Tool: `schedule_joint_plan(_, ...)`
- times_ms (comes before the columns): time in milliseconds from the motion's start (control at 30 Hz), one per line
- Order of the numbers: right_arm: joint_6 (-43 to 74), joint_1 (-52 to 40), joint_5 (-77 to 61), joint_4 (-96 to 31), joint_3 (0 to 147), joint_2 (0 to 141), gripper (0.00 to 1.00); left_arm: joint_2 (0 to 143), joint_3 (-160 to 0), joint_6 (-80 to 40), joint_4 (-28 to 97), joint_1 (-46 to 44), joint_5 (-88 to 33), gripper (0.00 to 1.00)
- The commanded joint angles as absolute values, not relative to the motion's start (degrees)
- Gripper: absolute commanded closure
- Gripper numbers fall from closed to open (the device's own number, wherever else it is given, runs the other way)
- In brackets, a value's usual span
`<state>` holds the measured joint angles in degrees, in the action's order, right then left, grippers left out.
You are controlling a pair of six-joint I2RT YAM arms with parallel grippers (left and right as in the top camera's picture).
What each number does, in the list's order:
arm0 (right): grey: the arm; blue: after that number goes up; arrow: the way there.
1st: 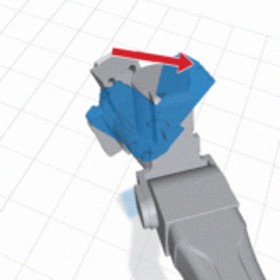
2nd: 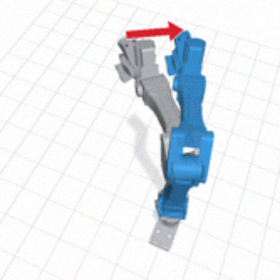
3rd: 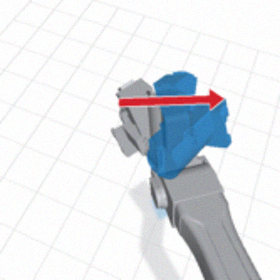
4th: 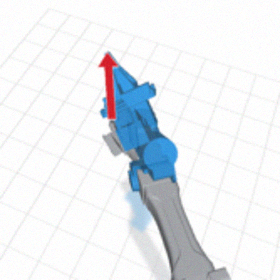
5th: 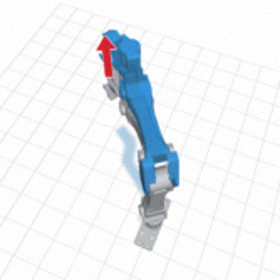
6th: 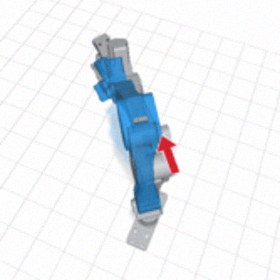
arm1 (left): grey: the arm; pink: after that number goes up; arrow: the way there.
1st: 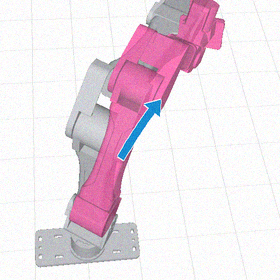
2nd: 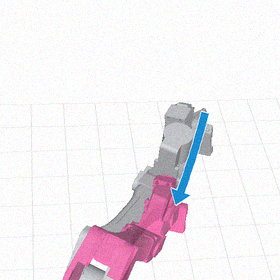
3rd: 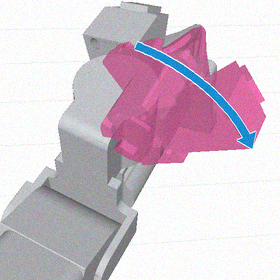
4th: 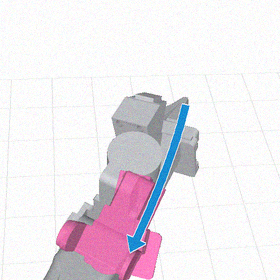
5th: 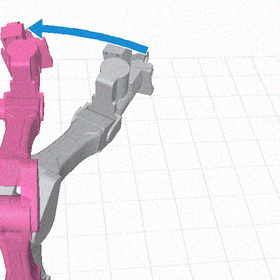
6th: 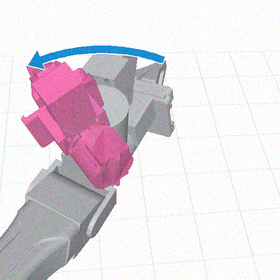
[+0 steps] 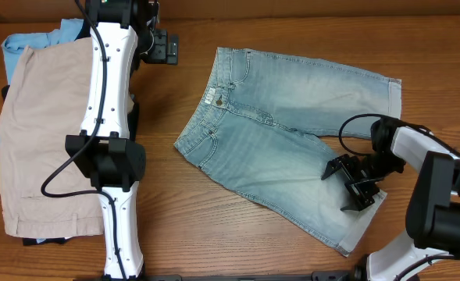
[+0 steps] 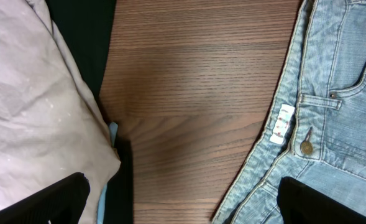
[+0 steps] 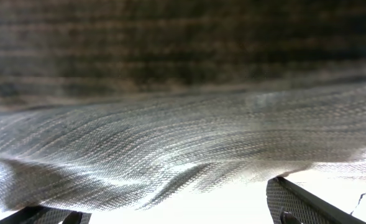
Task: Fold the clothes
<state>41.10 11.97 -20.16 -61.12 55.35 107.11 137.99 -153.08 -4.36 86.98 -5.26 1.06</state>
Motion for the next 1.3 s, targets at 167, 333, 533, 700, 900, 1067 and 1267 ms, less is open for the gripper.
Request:
schedule_joint_plan(167, 25.3, 12.9, 11.0, -16.2, 56.4, 115.2, 0.08, 137.6, -153.0, -5.1, 86.2, -5.6, 0.6, 0.00)
schedule_joint_plan(333, 21.1, 13.1, 13.9, -13.4, 57.4, 115.2, 0.09, 137.6, -153.0, -4.6, 86.0, -5.6, 0.6, 0.00)
schedule_joint_plan(533, 17.7, 13.5, 14.0, -12.4, 62.5, 115.2, 0.10, 137.6, -153.0, -4.3, 85.8, -5.6, 0.6, 0.00)
schedule_joint_plan(700, 17.4, 13.6, 14.3, -12.3, 67.4, 115.2, 0.11, 137.6, -153.0, -4.3, 85.5, -5.6, 0.6, 0.00)
schedule_joint_plan(900, 16.3, 13.5, 12.7, -22.8, 75.6, 114.8, 0.02, 137.6, -153.1, -3.7, 85.1, -5.6, 0.6, 0.00)
schedule_joint_plan(1067, 16.3, 13.5, 12.3, -34.1, 81.9, 110.0, 0.00, 136.6, -153.6, -3.9, 86.8, -5.7, 0.3, 0.00)
schedule_joint_plan(1267, 21.2, 14.1, 8.9, -50.7, 89.4, 100.5, 0.00, 135.2, -153.4, -6.7, 92.6, -7.4, -5.1, 0.06)
